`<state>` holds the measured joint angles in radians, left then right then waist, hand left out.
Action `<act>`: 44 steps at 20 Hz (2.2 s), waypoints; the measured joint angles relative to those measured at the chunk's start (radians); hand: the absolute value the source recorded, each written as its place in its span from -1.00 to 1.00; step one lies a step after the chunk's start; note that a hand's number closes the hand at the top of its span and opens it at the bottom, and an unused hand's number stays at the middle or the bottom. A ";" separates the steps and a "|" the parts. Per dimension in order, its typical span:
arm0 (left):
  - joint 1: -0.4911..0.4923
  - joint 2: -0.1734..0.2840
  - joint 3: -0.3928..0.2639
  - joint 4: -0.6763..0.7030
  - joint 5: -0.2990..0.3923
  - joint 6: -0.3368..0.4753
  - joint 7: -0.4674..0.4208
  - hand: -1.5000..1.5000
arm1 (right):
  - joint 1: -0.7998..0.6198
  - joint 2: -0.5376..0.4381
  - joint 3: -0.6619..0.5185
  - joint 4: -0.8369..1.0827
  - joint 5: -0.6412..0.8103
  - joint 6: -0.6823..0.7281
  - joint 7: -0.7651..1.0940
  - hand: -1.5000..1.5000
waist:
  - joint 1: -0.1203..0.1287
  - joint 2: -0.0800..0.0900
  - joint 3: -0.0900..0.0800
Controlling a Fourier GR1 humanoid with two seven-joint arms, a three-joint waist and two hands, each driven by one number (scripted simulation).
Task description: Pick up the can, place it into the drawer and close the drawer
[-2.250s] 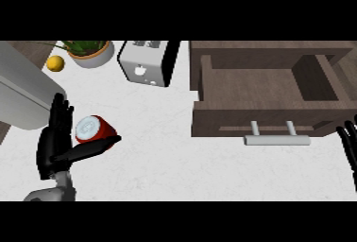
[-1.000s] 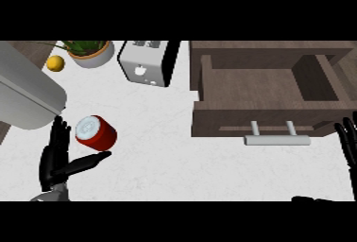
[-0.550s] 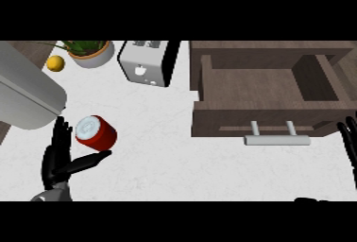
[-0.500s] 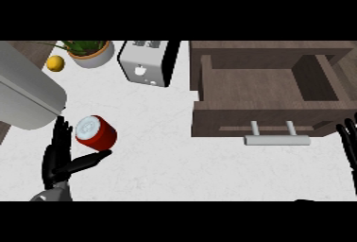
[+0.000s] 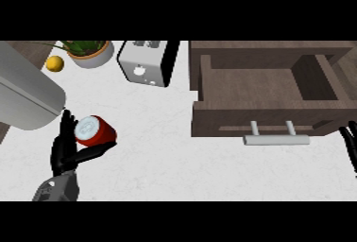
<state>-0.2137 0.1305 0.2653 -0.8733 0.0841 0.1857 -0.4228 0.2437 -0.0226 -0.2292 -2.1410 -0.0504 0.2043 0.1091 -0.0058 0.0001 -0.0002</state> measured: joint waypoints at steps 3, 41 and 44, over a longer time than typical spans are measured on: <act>-0.007 -0.007 -0.009 -0.008 0.014 -0.001 0.011 -1.00 | 0.010 0.003 -0.012 0.019 -0.001 0.011 -0.030 -1.00 | 0.001 0.000 0.000; -0.072 -0.005 -0.119 -0.108 0.087 -0.151 0.028 1.00 | 0.044 -0.003 -0.077 -0.022 -0.090 0.039 -0.022 -1.00 | 0.004 -0.002 0.000; -0.069 -0.012 -0.152 -0.200 0.080 -0.143 0.099 1.00 | 0.063 0.009 -0.050 -0.028 -0.069 0.023 -0.038 -1.00 | 0.004 -0.002 0.000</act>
<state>-0.2831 0.1190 0.1136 -1.0736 0.1645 0.0429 -0.3237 0.3063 -0.0135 -0.2788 -2.1686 -0.1197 0.2276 0.0706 -0.0015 -0.0020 0.0002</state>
